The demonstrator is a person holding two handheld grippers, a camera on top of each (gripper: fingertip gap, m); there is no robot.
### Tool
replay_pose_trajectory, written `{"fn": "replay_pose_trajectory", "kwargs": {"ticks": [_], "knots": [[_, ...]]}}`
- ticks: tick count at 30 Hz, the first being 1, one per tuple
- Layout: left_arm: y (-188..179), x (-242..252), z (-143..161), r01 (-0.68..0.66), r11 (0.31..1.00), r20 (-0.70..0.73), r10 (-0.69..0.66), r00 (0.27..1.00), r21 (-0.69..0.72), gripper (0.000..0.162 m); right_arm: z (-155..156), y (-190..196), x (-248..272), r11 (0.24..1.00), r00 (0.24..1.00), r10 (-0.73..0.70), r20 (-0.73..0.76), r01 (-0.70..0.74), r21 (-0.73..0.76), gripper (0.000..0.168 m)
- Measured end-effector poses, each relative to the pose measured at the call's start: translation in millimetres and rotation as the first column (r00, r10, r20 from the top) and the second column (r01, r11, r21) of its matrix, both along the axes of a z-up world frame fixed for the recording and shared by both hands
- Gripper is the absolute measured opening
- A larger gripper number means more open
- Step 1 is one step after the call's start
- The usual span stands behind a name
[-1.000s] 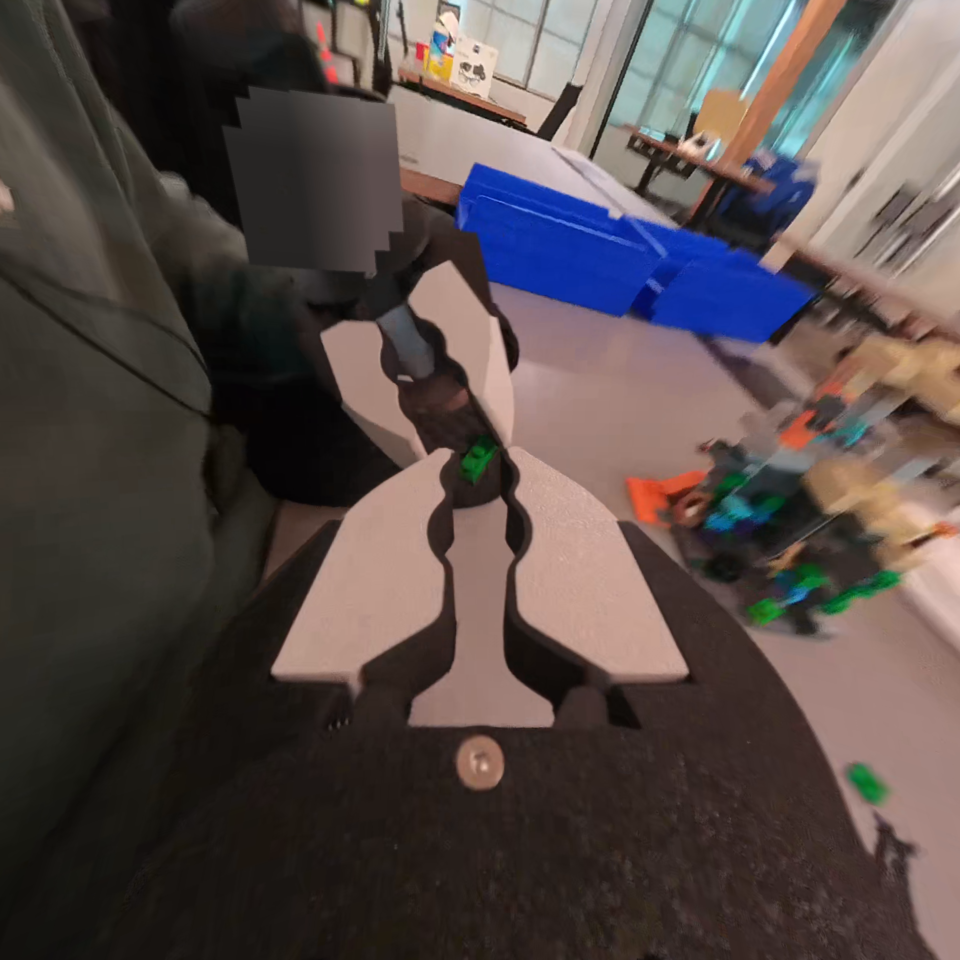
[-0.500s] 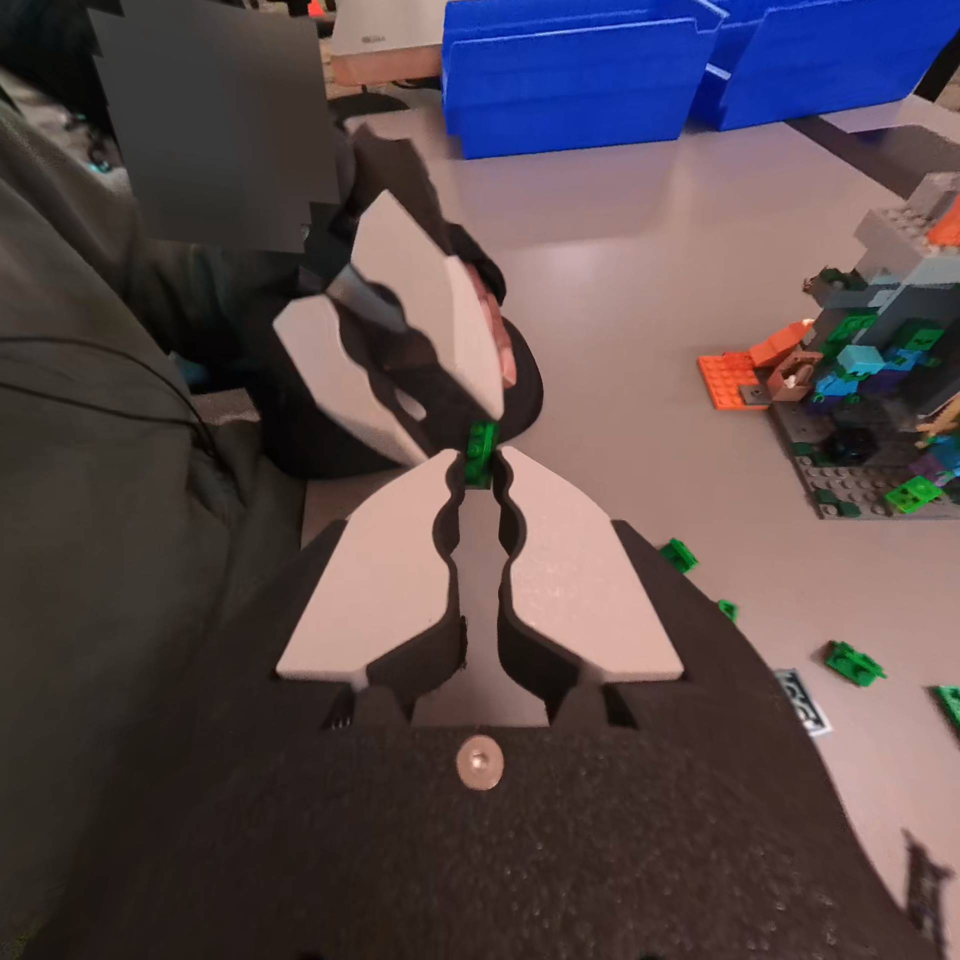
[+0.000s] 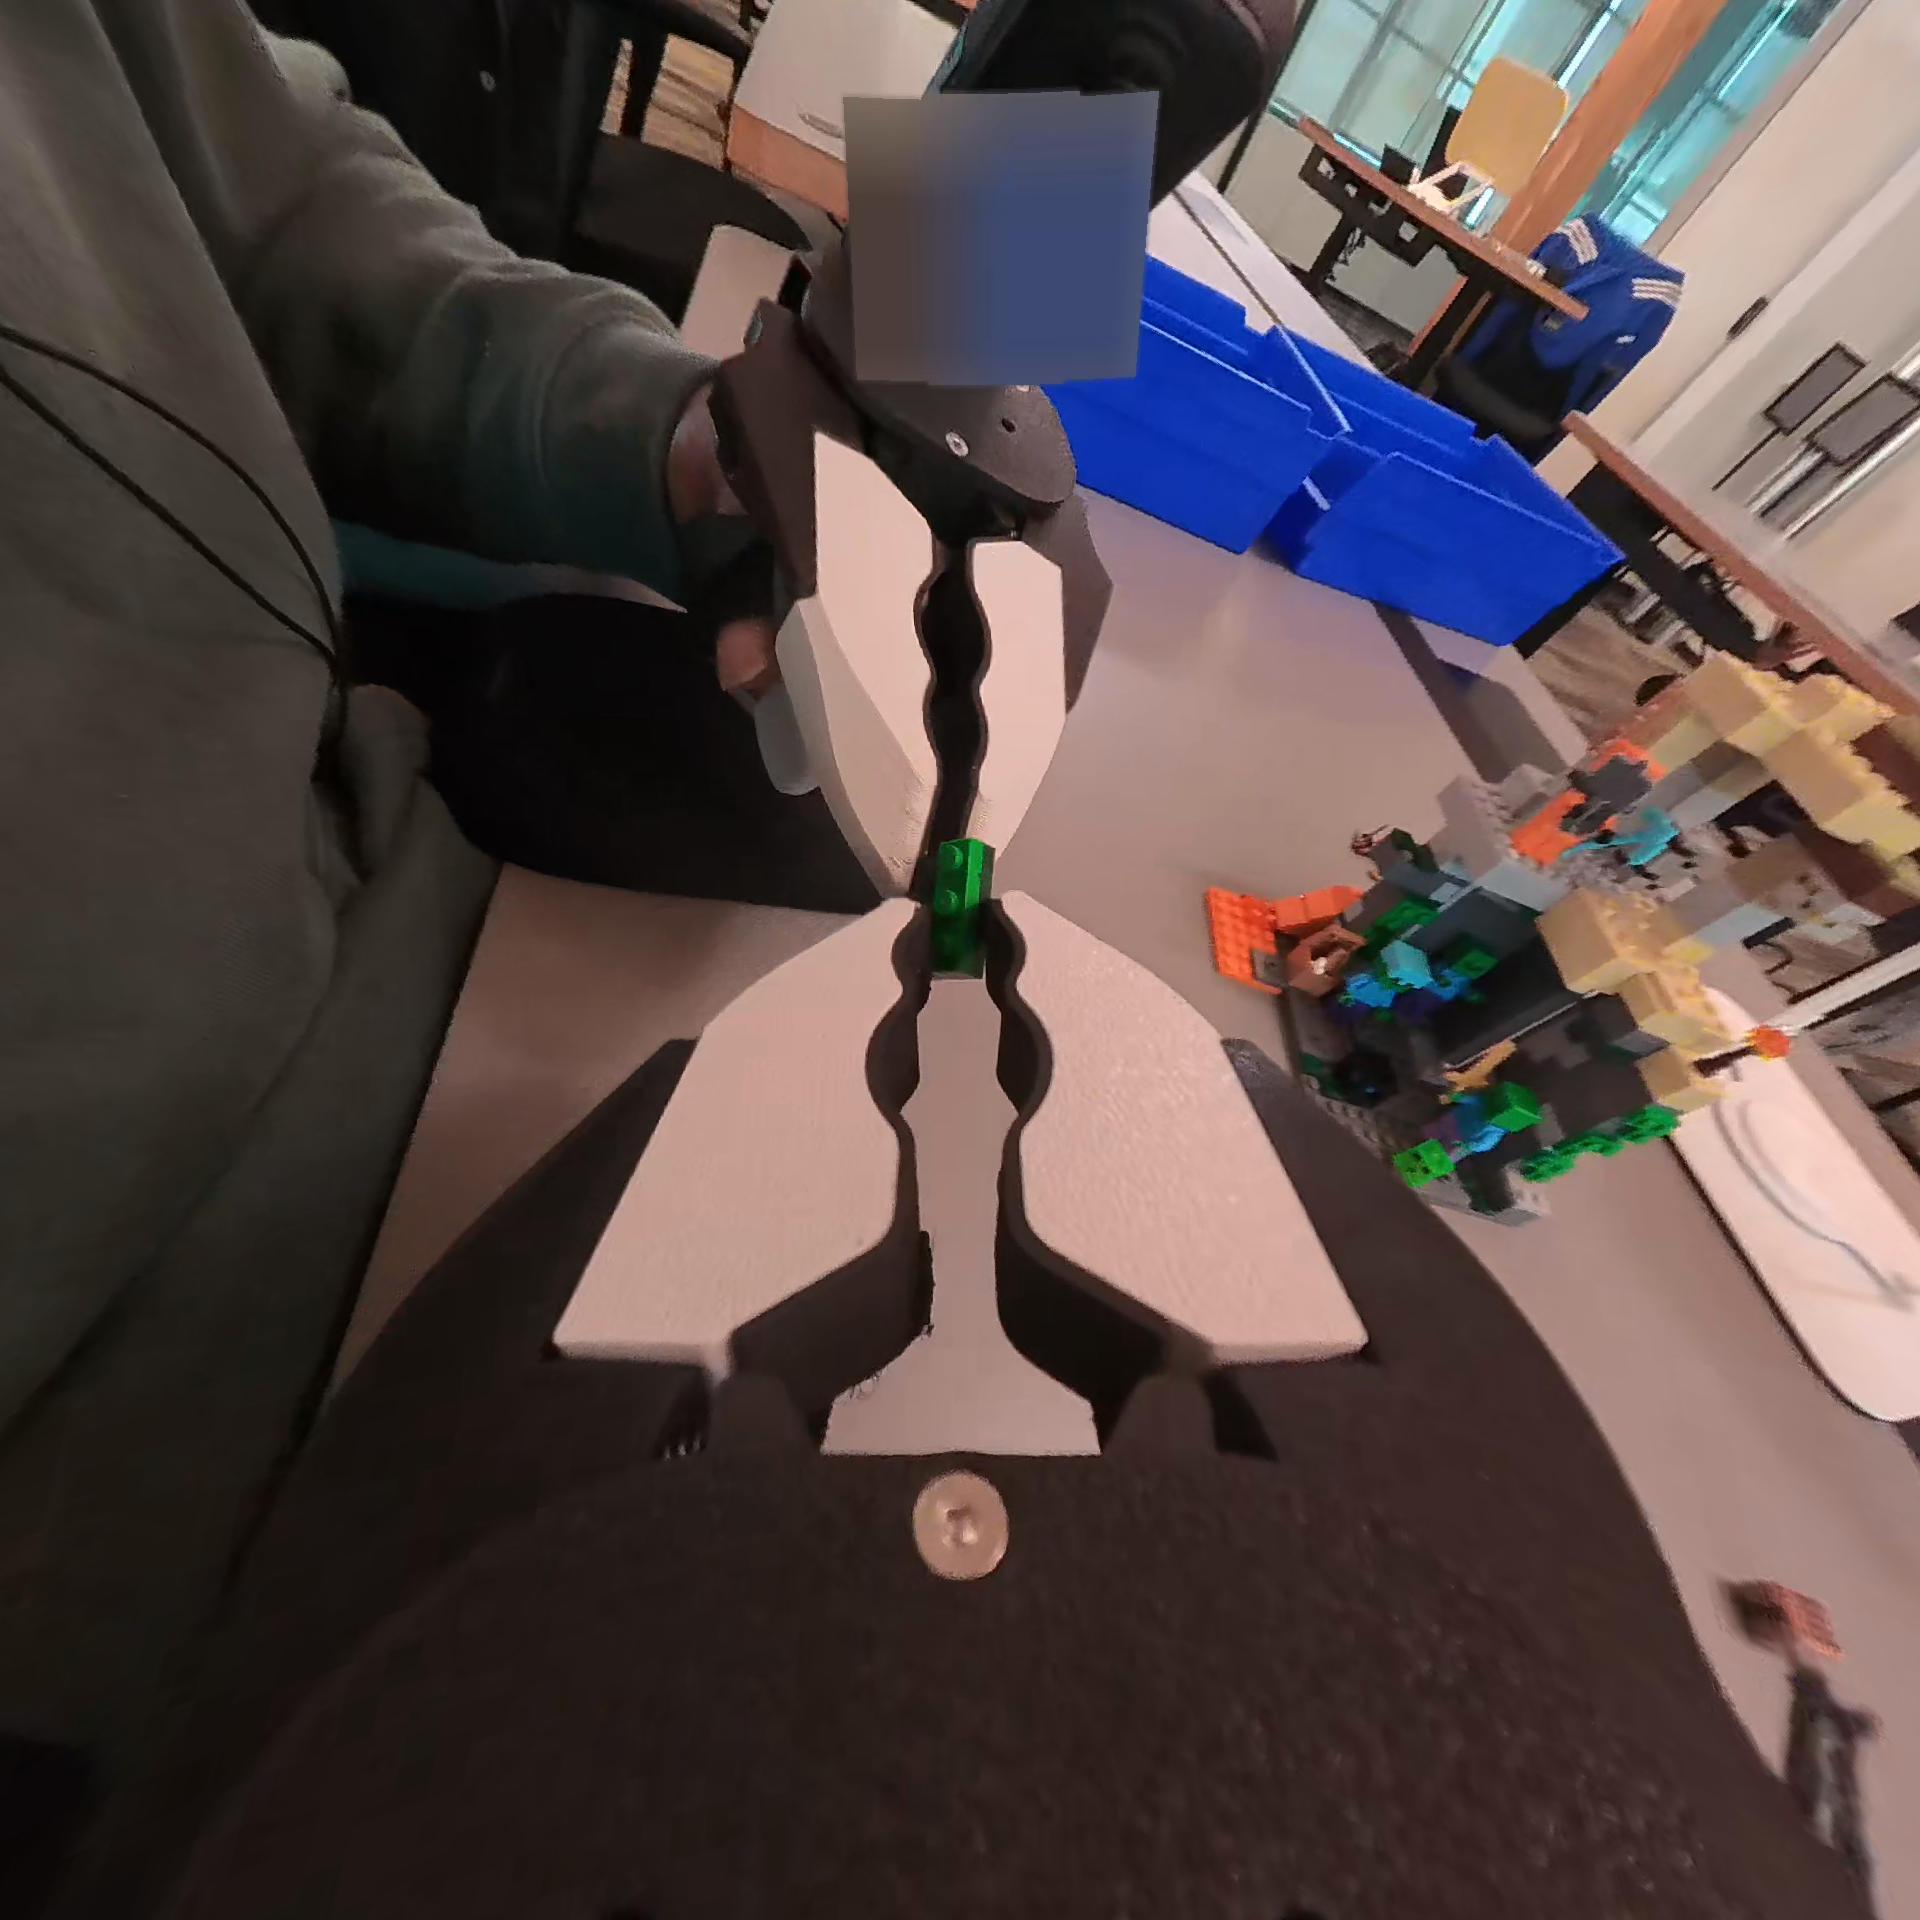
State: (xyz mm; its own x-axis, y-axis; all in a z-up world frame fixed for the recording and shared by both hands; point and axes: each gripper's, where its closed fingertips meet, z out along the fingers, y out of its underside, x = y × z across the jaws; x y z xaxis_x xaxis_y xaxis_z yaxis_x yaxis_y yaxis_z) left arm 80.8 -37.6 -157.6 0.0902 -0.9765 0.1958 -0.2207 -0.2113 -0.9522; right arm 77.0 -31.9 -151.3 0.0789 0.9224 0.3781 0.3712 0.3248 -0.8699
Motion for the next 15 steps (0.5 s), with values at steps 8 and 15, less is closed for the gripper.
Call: {"fn": "replay_pose_trajectory", "kwargs": {"ticks": [8, 15], "knots": [[10.6, 1.3, 5.6, -0.104, 0.995, -0.016, 0.104, 0.994, 0.002, 0.003, 8.5, 11.3, 2.7, 0.932, 0.985, -0.173, 0.019, 0.158, 0.326, 0.009], [9.3, 0.3, -4.5, -0.145, 0.987, -0.106, 0.152, 0.983, 0.069, 0.003, -3.1, 9.3, 0.4, 0.864, 0.962, -0.249, 0.116, 0.166, 0.474, 0.009]]}}
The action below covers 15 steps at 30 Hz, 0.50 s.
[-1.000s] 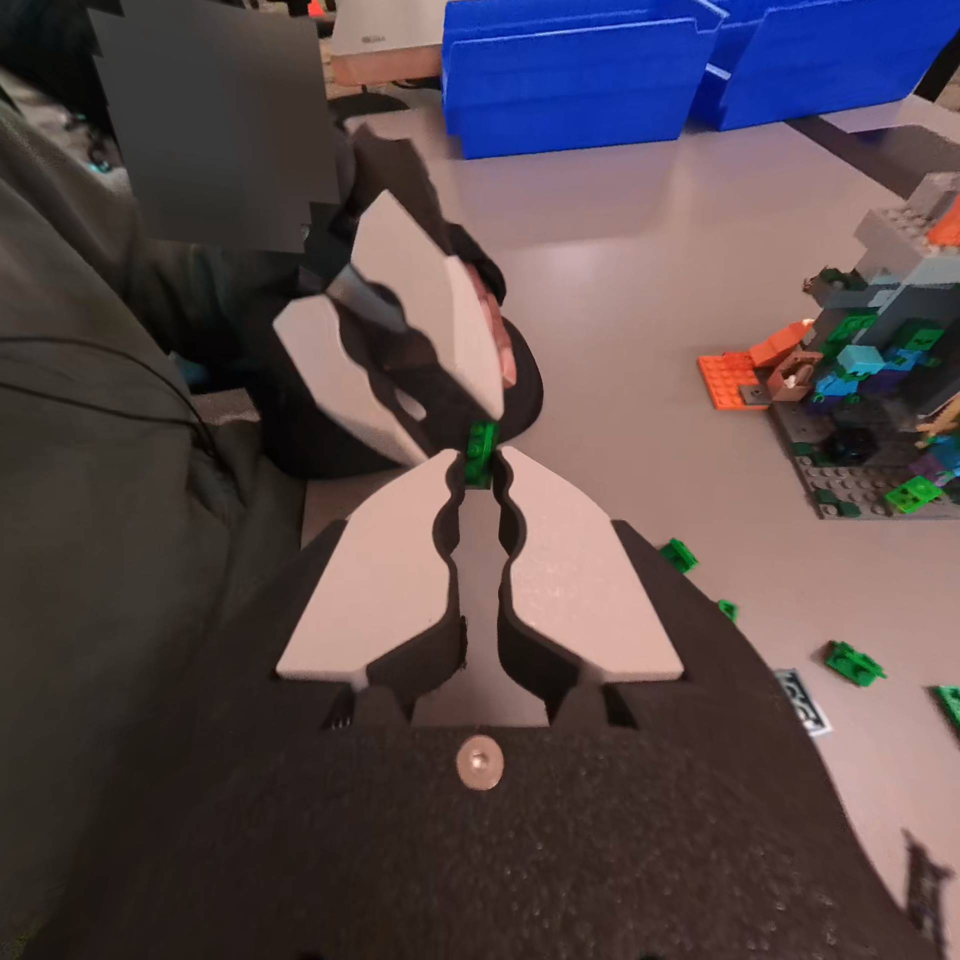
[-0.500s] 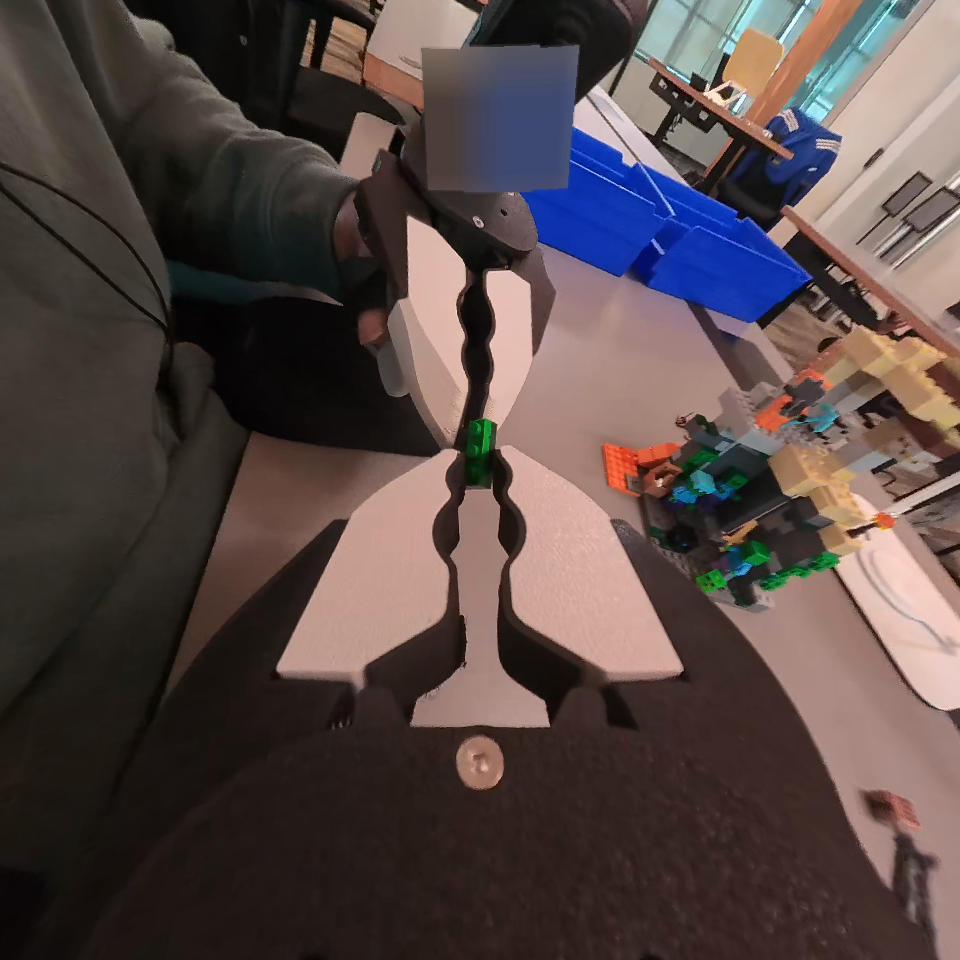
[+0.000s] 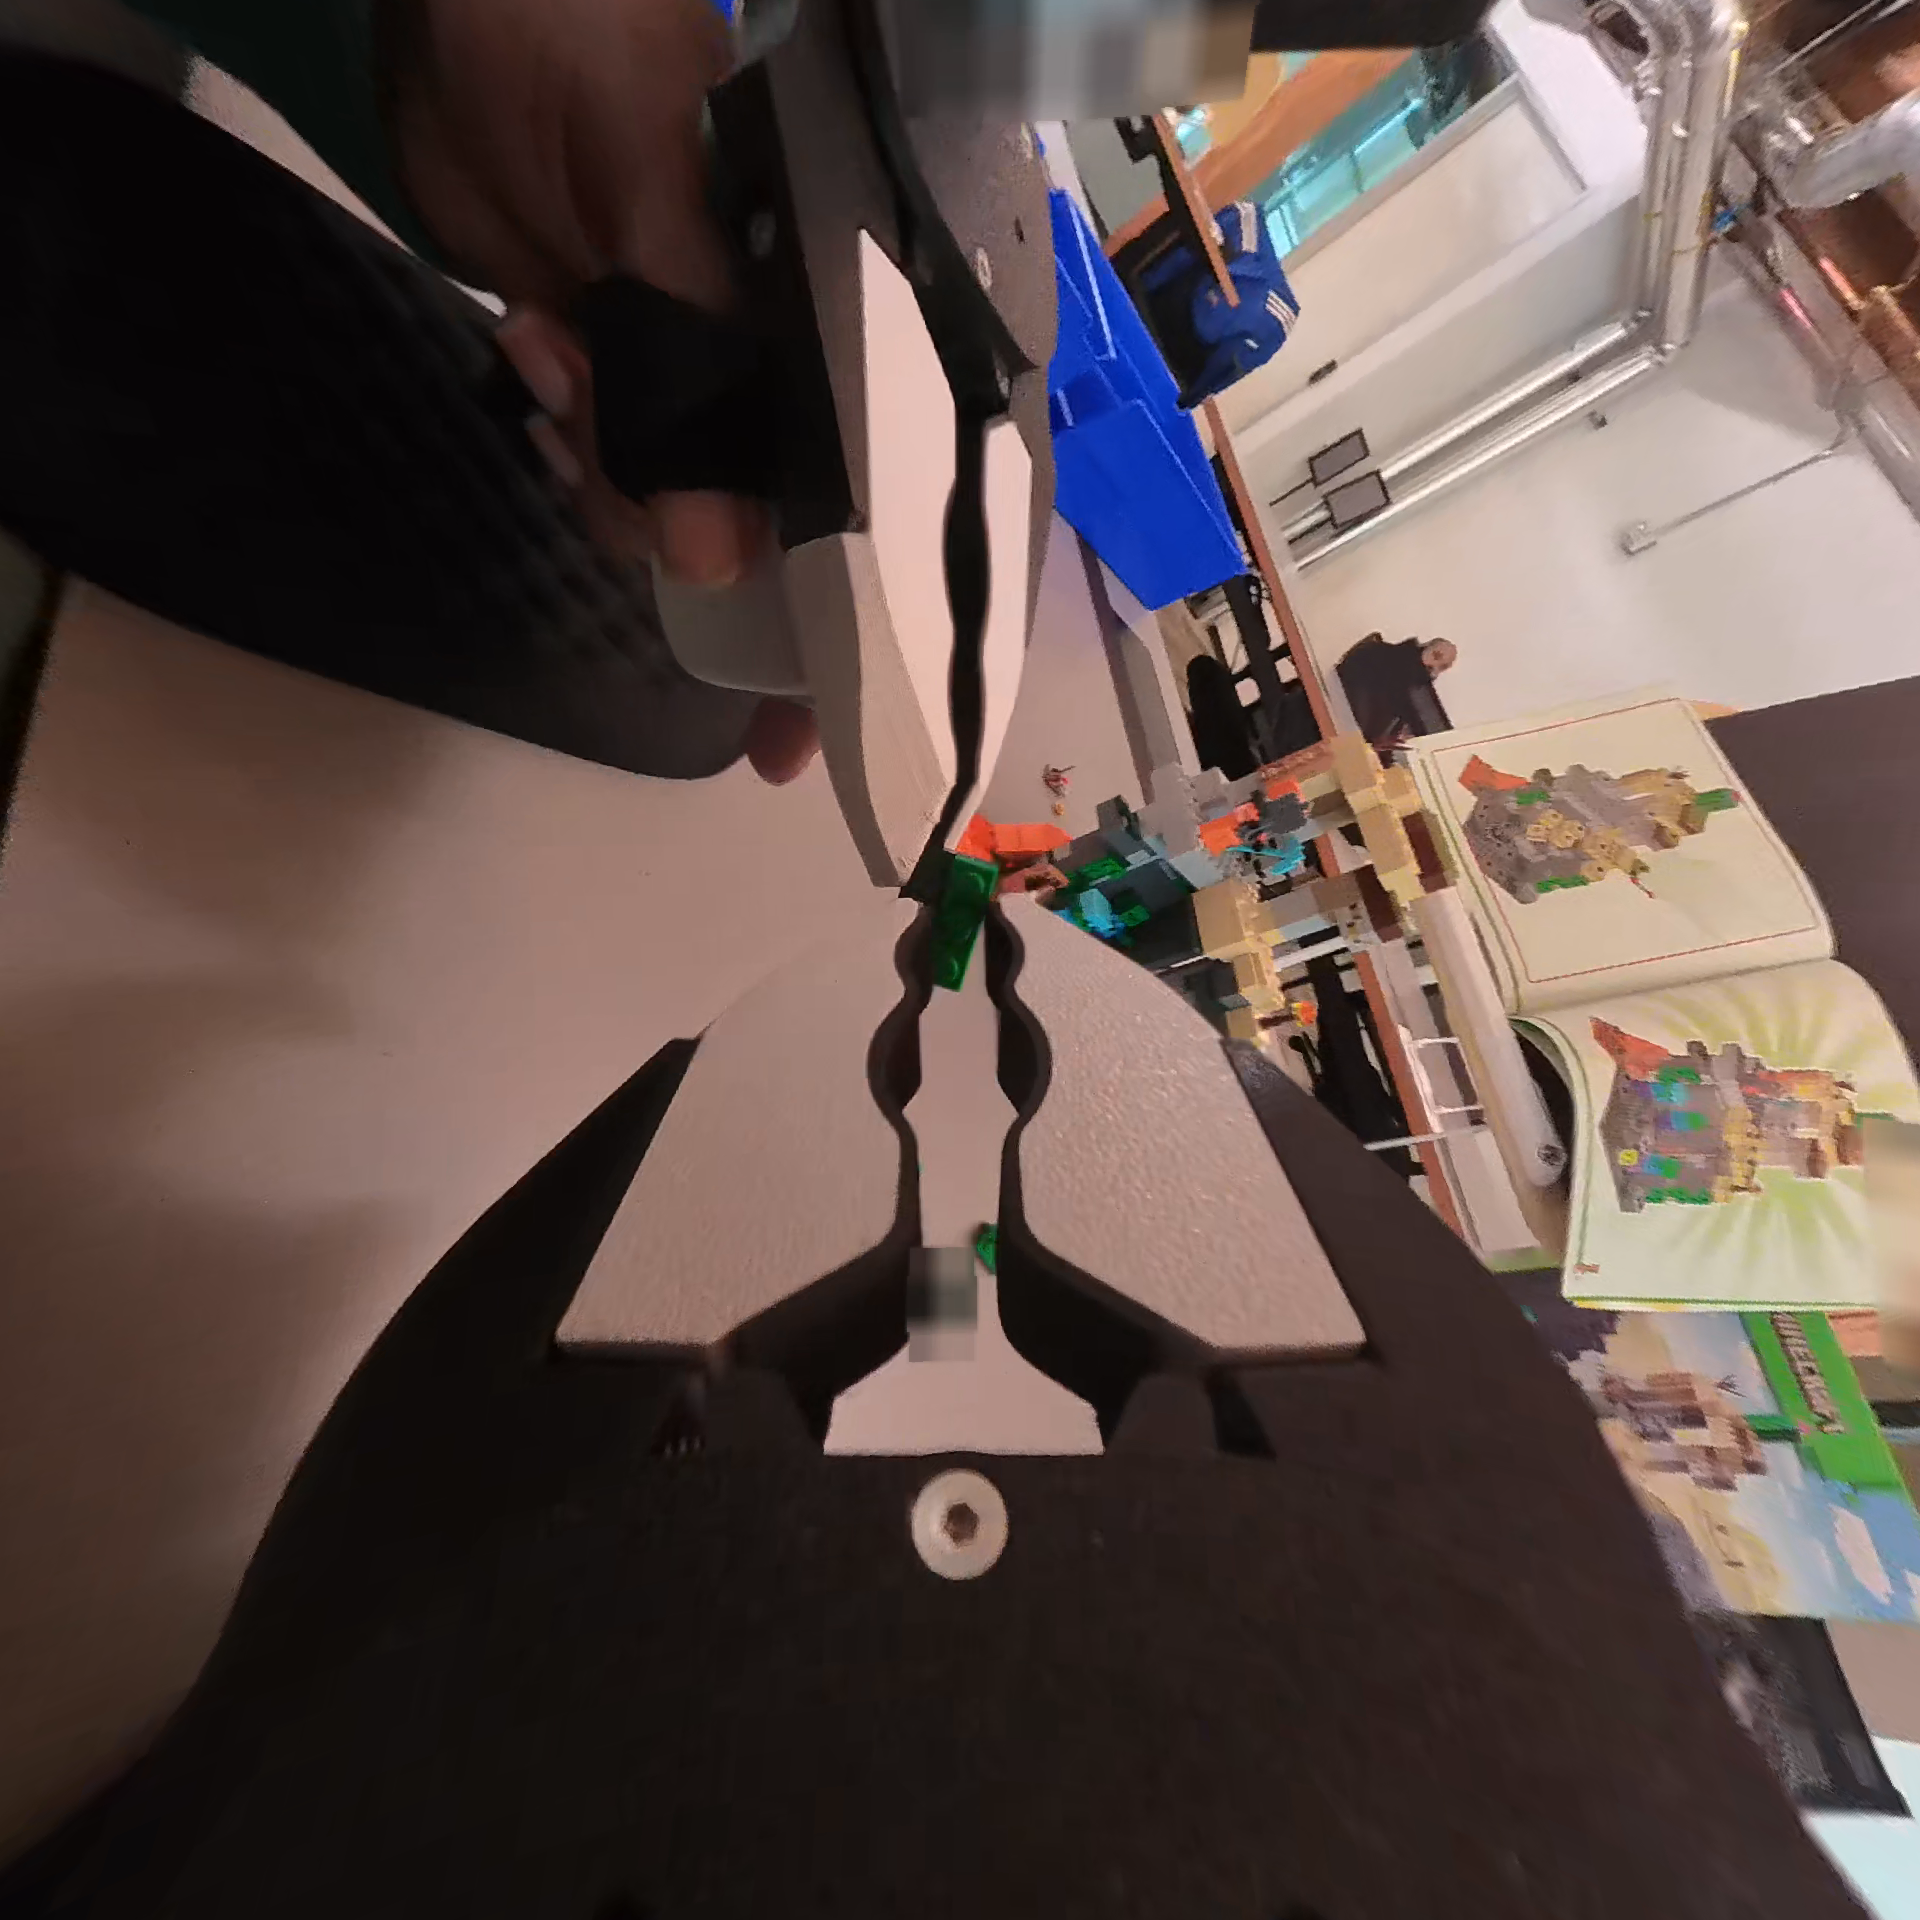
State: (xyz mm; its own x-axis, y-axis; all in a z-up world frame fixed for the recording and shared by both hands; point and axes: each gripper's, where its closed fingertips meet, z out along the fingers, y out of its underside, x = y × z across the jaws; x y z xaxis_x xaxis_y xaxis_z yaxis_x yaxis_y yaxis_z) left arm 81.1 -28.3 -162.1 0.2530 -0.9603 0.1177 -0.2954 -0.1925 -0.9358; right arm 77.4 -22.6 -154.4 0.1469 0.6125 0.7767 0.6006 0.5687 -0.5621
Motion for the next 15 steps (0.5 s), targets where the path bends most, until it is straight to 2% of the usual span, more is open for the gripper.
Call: {"fn": "replay_pose_trajectory", "kwargs": {"ticks": [2, 5, 15], "knots": [[-5.0, 1.7, -1.1, 0.022, 0.999, -0.027, -0.021, 0.999, 0.041, 0.003, -4.1, -4.8, -2.1, 0.998, 0.999, 0.031, 0.02, -0.03, -0.062, 0.016], [-8.7, 4.3, -2.1, 0.037, 0.99, -0.09, -0.025, 0.996, 0.134, 0.003, -7.0, -4.6, -2.0, 0.999, 0.997, 0.04, 0.073, -0.037, -0.035, 0.018], [3.8, -2.4, -7.4, -0.024, 0.995, -0.104, 0.034, 0.994, 0.093, 0.003, -3.6, 1.6, 2.3, 0.994, 0.999, 0.024, 0.038, -0.019, -0.112, 0.015]]}}
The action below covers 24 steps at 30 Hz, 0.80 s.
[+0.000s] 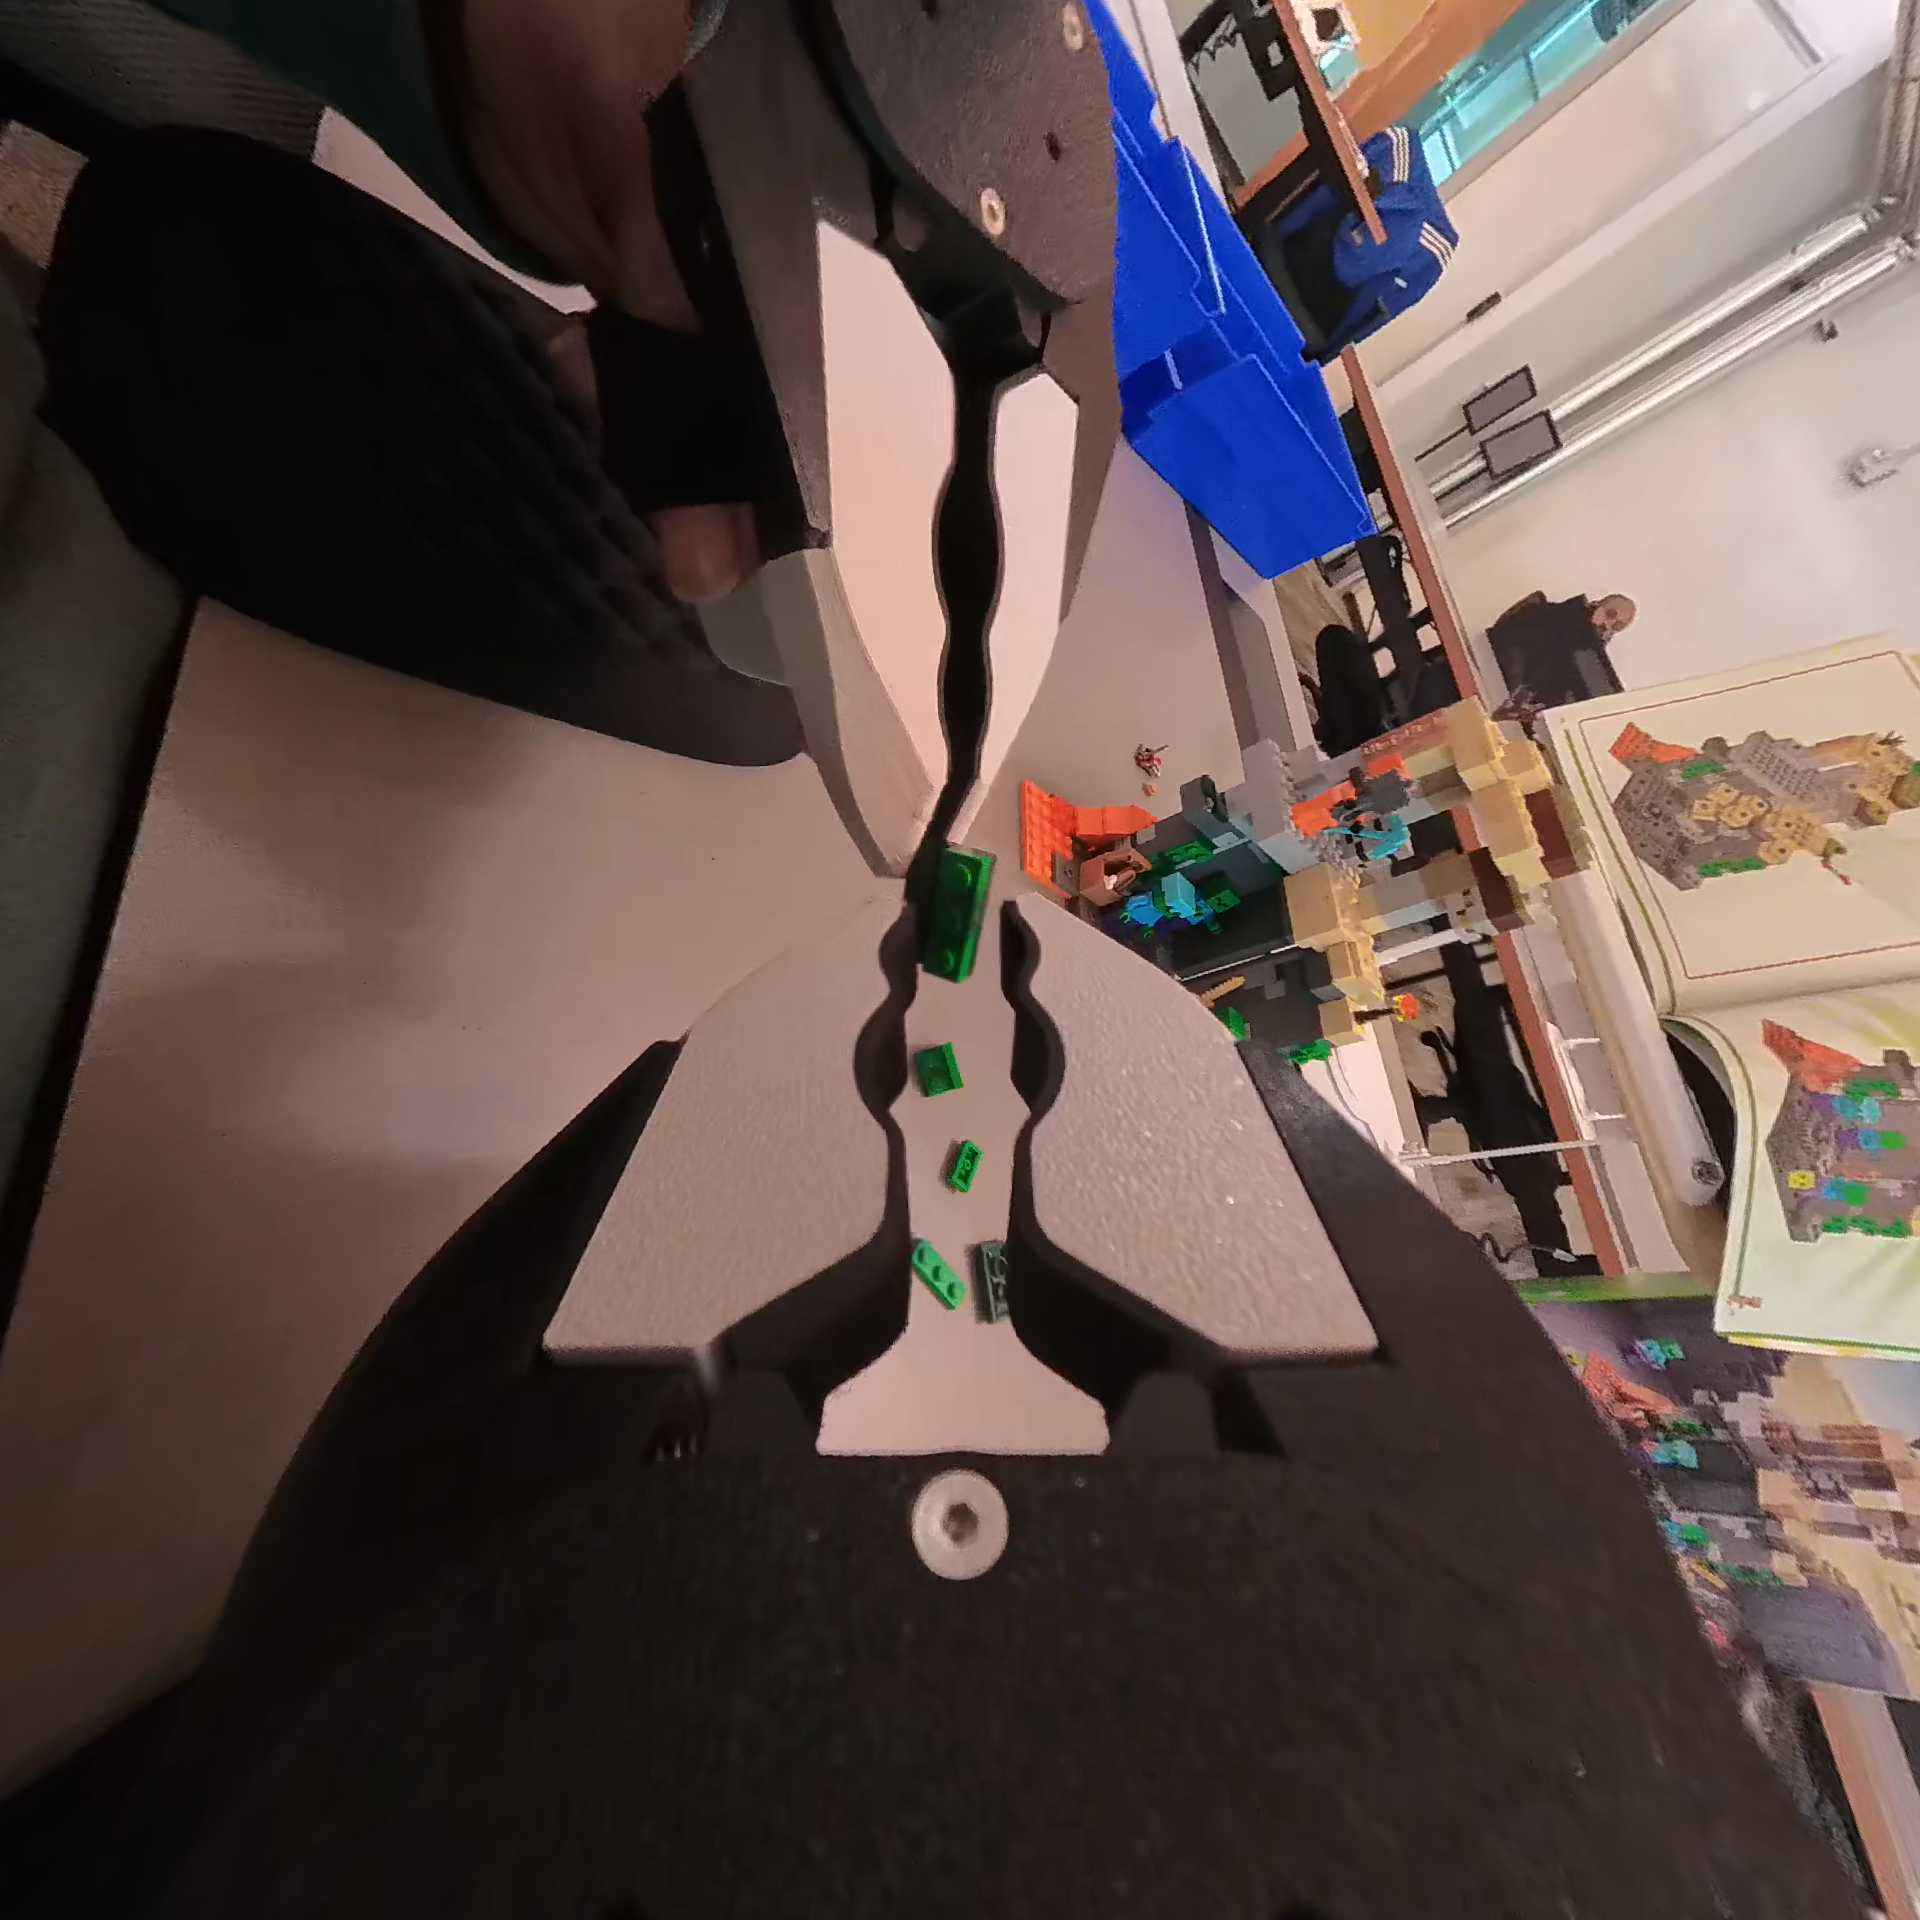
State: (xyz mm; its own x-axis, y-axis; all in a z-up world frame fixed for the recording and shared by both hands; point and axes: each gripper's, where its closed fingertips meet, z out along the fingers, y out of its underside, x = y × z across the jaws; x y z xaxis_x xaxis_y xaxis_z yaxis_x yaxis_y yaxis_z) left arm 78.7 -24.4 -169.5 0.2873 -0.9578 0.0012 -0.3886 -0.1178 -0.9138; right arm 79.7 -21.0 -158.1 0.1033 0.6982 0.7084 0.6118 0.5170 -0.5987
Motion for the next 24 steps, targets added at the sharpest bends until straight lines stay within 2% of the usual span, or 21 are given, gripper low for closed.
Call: {"fn": "replay_pose_trajectory", "kwargs": {"ticks": [7, 16, 22, 24], "knots": [[-1.0, 1.9, -2.9, -0.003, 1.0, -0.009, 0.003, 1.0, -0.023, 0.003, -6.1, 0.4, -3.2, 1.0, 0.999, -0.008, 0.041, 0.007, 0.016, 0.012], [-0.8, 3.9, -1.1, 0.011, 1.0, -0.043, -0.01, 0.999, 0.016, 0.003, -1.3, 1.4, -2.0, 1.0, 0.999, -0.029, 0.027, 0.029, 0.004, 0.007], [1.8, 4.5, 2.3, -0.002, 1.0, -0.016, 0.002, 1.0, -0.014, 0.004, 3.2, 3.5, -2.4, 0.995, 0.997, -0.071, -0.001, 0.071, 0.063, 0.006], [3.1, 5.1, -0.4, -0.018, 1.0, -0.037, 0.018, 0.999, 0.001, 0.009, 2.4, 1.9, -4.3, 0.994, 0.998, -0.07, 0.001, 0.07, 0.088, 0.006]]}}
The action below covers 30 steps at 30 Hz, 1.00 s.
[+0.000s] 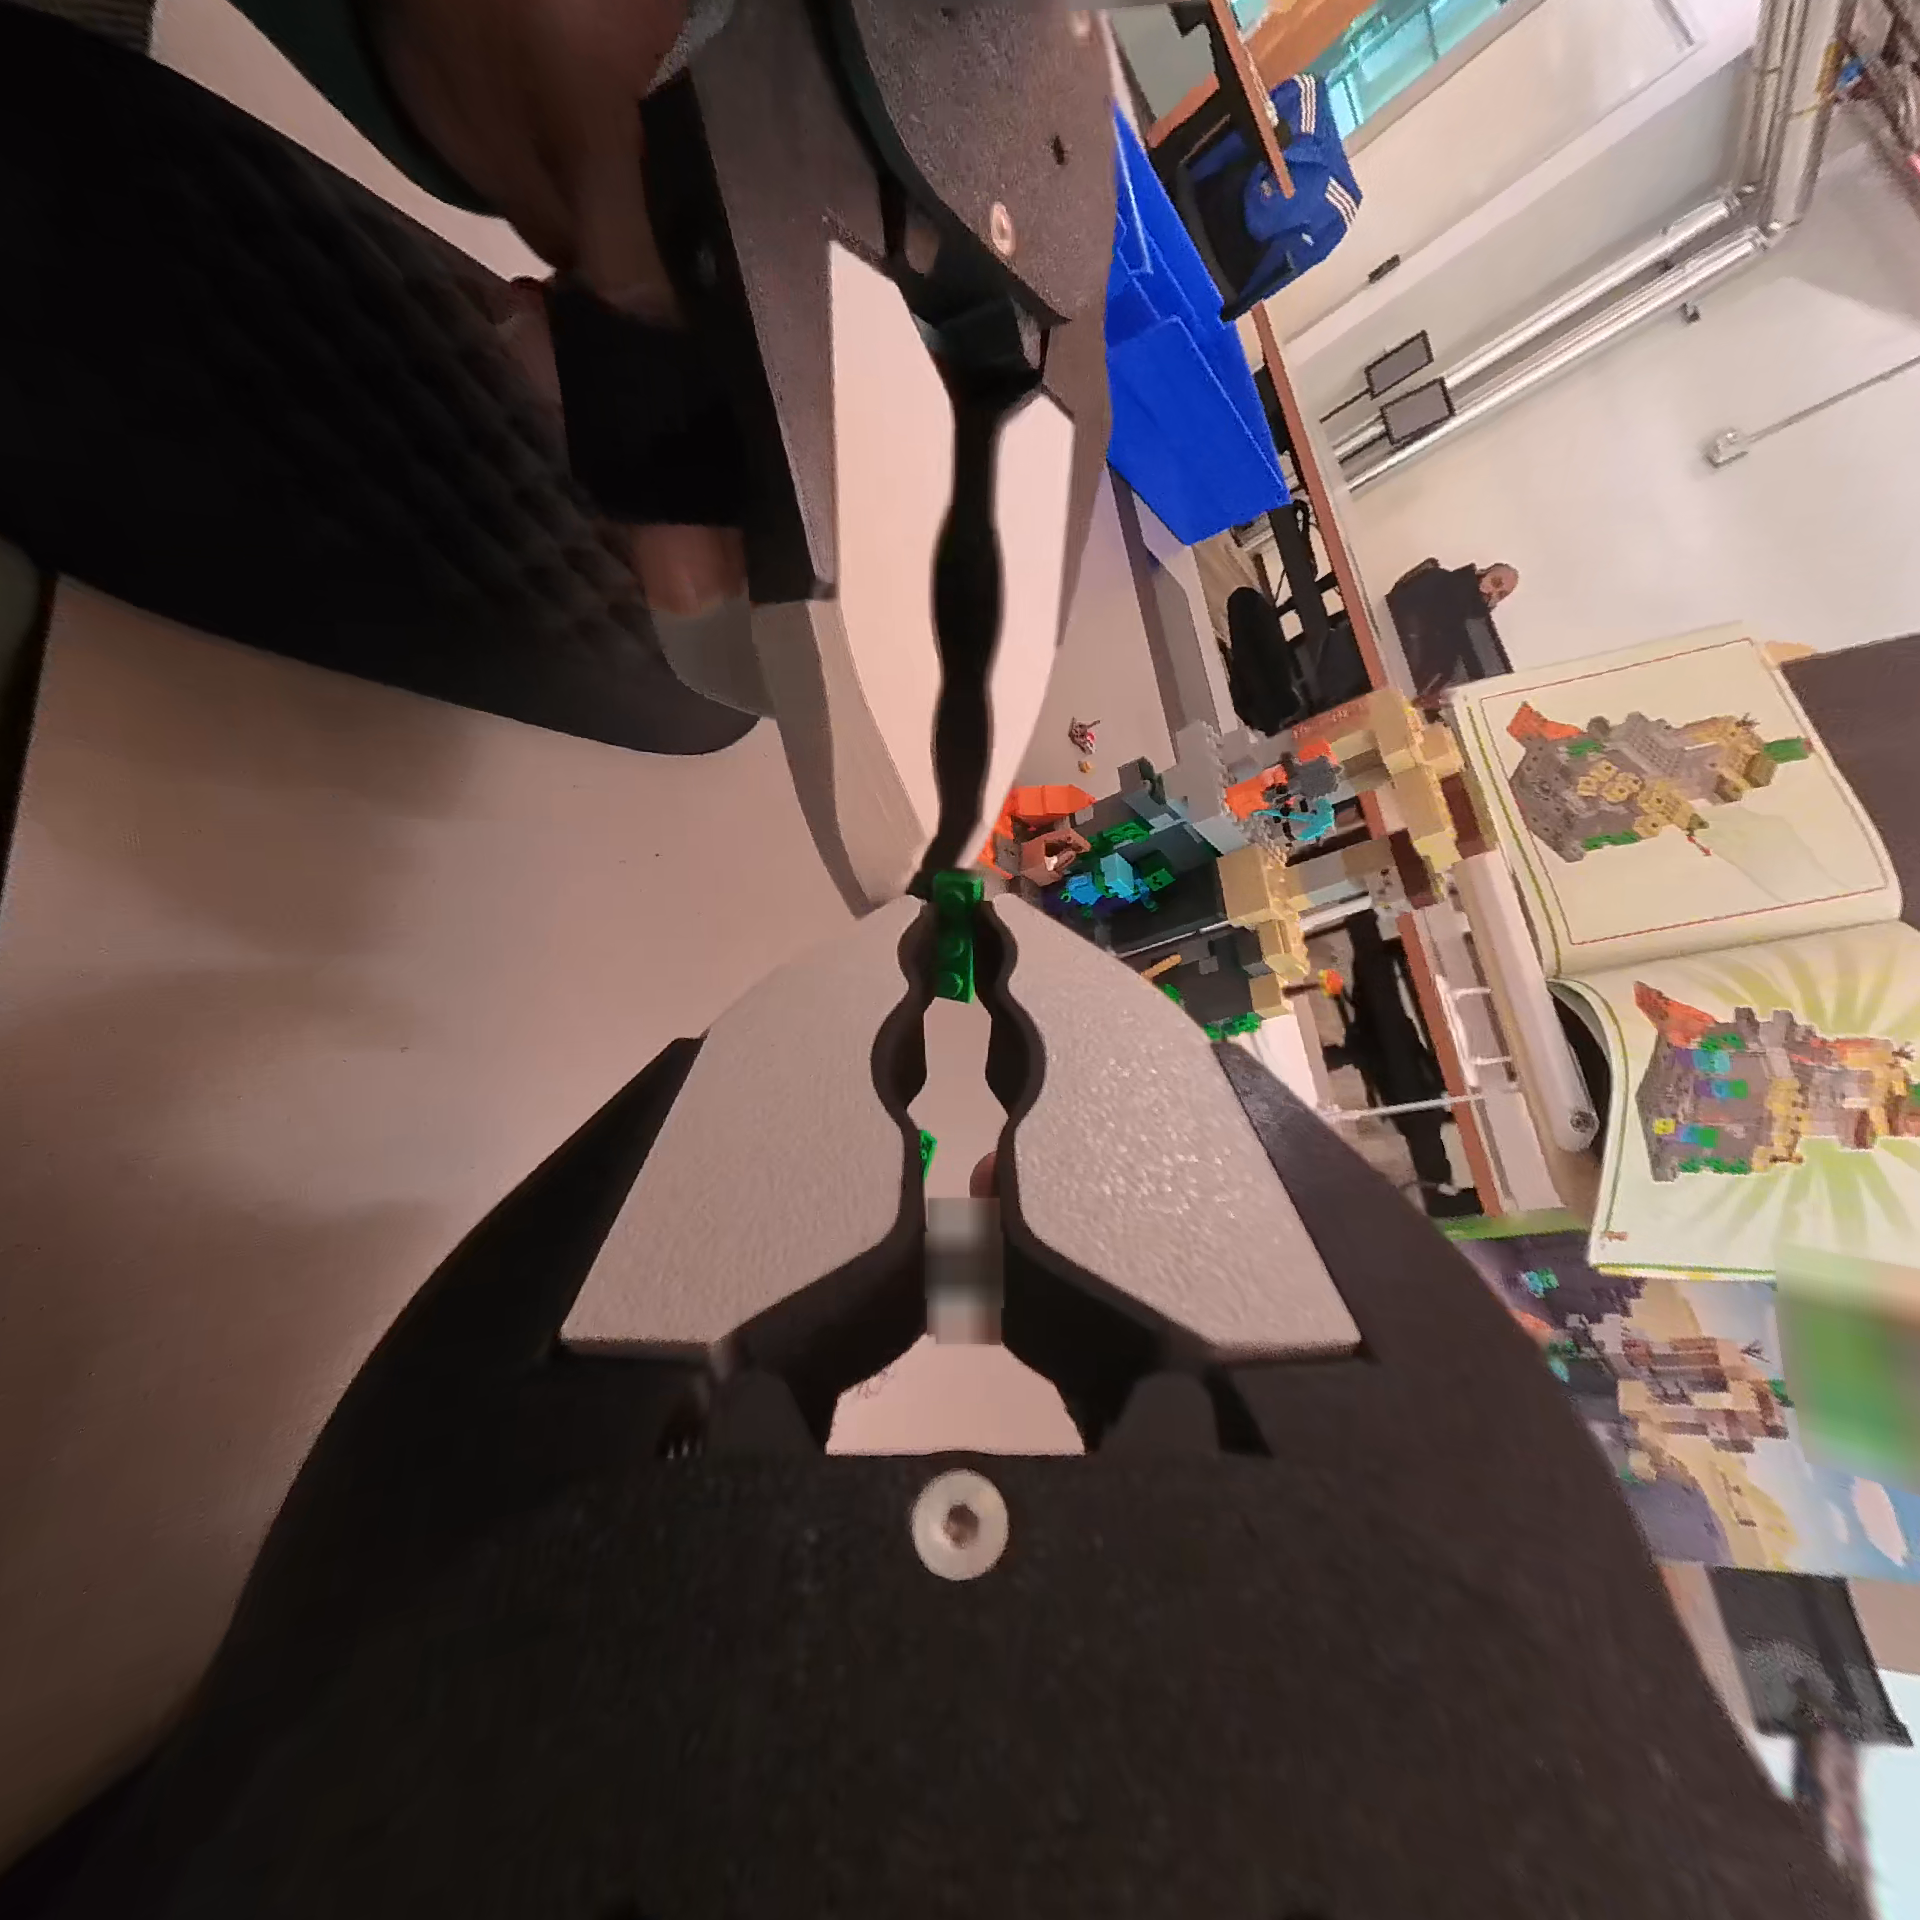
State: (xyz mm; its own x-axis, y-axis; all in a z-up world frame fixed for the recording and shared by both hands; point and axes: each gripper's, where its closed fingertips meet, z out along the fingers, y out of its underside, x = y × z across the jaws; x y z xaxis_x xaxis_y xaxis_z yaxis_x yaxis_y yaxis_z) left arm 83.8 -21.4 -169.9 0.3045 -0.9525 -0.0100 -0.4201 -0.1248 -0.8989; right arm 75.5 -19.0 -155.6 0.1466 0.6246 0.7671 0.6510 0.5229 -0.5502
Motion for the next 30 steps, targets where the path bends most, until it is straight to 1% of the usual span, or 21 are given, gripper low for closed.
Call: {"fn": "replay_pose_trajectory", "kwargs": {"ticks": [1, 3, 5, 10, 15, 18, 21, 22, 23, 24, 26, 28, 30], "knots": [[-1.6, 0.8, -3.3, 0.008, 1.0, -0.026, -0.008, 1.0, 0.012, 0.006, -0.2, -1.2, -1.3, 1.0, 1.0, 0.001, 0.0, -0.001, 0.01, 0.006], [-0.1, 0.2, -7.2, -0.007, 0.999, -0.07, 0.01, 0.997, 0.047, 0.005, -3.0, -0.3, -1.8, 0.999, 1.0, -0.008, 0.016, 0.008, 0.034, 0.006], [-0.3, -0.5, -5.8, -0.009, 0.997, -0.082, 0.015, 0.997, 0.073, 0.004, -1.4, -0.9, -2.1, 0.997, 1.0, -0.008, 0.017, 0.007, 0.071, 0.006], [0.7, -0.8, -5.6, -0.01, 0.998, -0.116, 0.018, 0.993, 0.063, 0.003, -0.9, 0.0, -1.8, 0.994, 1.0, -0.005, 0.015, 0.004, 0.105, 0.006], [-2.3, 1.2, -11.4, 0.049, 0.998, -0.135, -0.044, 0.99, 0.035, 0.004, -6.8, -0.8, 1.4, 0.999, 0.999, 0.038, 0.0, -0.038, -0.003, 0.006], [-4.6, 3.2, -11.5, 0.081, 0.997, -0.137, -0.079, 0.987, 0.016, 0.004, -7.4, -2.3, 3.9, 0.994, 0.998, 0.056, -0.026, -0.059, -0.097, 0.005], [-7.6, 4.3, -13.7, 0.116, 0.993, -0.15, -0.114, 0.982, 0.0, 0.004, -9.3, -5.9, 6.4, 0.98, 0.996, 0.075, -0.043, -0.081, -0.181, 0.006], [-4.8, 1.4, -15.8, 0.116, 0.993, -0.173, -0.112, 0.978, 0.012, 0.004, -7.3, -7.8, 7.5, 0.97, 0.994, 0.084, -0.067, -0.097, -0.222, 0.0], [-4.5, 0.1, -14.8, 0.12, 0.993, -0.165, -0.116, 0.98, 0.016, 0.004, -5.6, -10.2, 7.9, 0.958, 0.991, 0.098, -0.089, -0.118, -0.261, 0.0], [-7.3, 0.3, -14.2, 0.135, 0.991, -0.16, -0.133, 0.978, 0.006, 0.003, -9.1, -12.7, 7.3, 0.951, 0.991, 0.114, -0.077, -0.131, -0.28, 0.0], [-5.1, -0.4, -14.7, 0.137, 0.99, -0.19, -0.128, 0.973, 0.033, 0.004, -17.6, -16.7, 5.8, 0.942, 0.989, 0.136, -0.054, -0.146, -0.301, 0.0], [-0.2, -3.3, -14.6, 0.116, 0.993, -0.178, -0.113, 0.977, 0.004, 0.004, -8.8, -10.2, 7.5, 0.95, 0.99, 0.103, -0.098, -0.127, -0.286, 0.0], [1.7, -5.1, -15.6, 0.093, 0.994, -0.146, -0.099, 0.984, -0.05, 0.004, -9.6, -2.9, 9.9, 0.965, 0.995, 0.063, -0.079, -0.081, -0.25, 0.0]]}}
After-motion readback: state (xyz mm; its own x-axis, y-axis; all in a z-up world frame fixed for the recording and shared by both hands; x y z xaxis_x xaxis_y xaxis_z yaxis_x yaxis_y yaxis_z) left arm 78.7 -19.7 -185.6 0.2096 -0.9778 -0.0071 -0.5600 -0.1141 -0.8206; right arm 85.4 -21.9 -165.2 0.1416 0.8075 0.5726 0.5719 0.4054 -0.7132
